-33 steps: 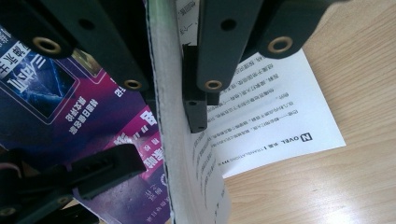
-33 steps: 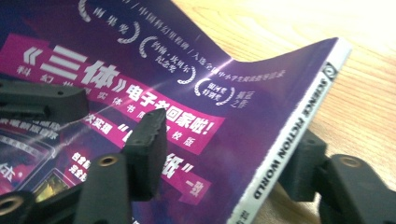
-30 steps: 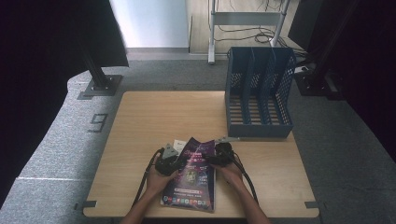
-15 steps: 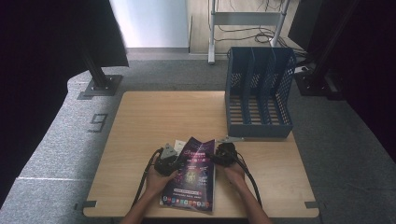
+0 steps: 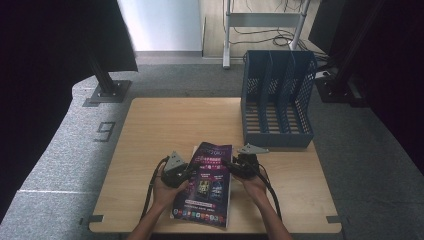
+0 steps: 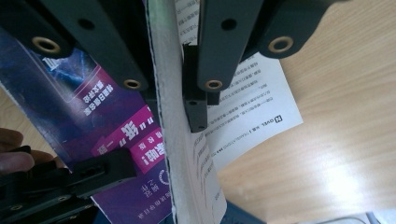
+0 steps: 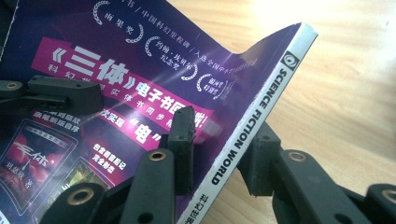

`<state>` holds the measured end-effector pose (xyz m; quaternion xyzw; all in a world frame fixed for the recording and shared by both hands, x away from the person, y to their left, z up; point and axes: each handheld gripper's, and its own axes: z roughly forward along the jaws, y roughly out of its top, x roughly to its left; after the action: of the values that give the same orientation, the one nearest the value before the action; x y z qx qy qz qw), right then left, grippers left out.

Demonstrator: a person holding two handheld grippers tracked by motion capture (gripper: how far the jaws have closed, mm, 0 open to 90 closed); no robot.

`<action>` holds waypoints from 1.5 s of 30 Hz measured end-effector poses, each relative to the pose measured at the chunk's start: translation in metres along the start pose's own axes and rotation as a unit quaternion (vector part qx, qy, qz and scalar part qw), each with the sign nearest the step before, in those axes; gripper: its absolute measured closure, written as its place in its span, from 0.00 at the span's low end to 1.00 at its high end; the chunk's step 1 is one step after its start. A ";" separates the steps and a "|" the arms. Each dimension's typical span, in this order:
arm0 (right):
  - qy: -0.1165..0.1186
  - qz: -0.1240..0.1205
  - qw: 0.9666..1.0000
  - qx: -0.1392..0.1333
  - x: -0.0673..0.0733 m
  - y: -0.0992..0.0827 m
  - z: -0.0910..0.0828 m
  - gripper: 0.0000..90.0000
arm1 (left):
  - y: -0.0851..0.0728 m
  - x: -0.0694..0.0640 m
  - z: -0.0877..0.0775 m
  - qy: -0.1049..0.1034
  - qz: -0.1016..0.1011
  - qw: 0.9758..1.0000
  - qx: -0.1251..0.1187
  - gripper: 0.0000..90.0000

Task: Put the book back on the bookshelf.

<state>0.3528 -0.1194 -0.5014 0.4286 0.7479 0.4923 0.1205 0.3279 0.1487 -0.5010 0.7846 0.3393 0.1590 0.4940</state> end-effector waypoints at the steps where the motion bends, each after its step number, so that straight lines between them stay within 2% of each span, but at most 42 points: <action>1: 0.000 0.000 1.000 0.000 0.000 0.000 0.000 0.76 | 0.000 0.000 0.000 0.000 0.000 1.000 0.000 0.96; 5: 0.001 -0.015 1.000 -0.025 0.004 0.002 -0.006 0.76 | 0.002 0.000 -0.005 -0.002 -0.003 1.000 -0.014 0.96; 9: 0.002 -0.023 0.999 -0.035 0.006 0.004 -0.009 0.76 | 0.003 0.001 -0.007 -0.004 -0.004 1.000 -0.020 0.96; 15: 0.005 -0.036 0.998 -0.059 0.012 0.010 -0.021 0.78 | 0.010 -0.004 -0.015 -0.004 0.009 0.999 -0.042 0.96; 20: 0.004 -0.045 0.997 -0.067 0.016 0.013 -0.028 0.78 | 0.011 -0.005 -0.018 -0.005 0.007 0.999 -0.049 0.96; 34: 0.003 -0.054 0.996 -0.074 0.018 0.014 -0.031 0.79 | 0.011 -0.006 -0.019 -0.005 0.008 0.998 -0.055 0.96; 45: -0.003 -0.066 0.993 -0.102 0.024 0.018 -0.038 0.80 | 0.020 -0.006 -0.023 -0.003 0.019 0.997 -0.069 0.96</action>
<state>0.3248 -0.1222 -0.4617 0.3650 0.7200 0.5560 0.1981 0.3172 0.1542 -0.4725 0.7557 0.3109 0.1890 0.5445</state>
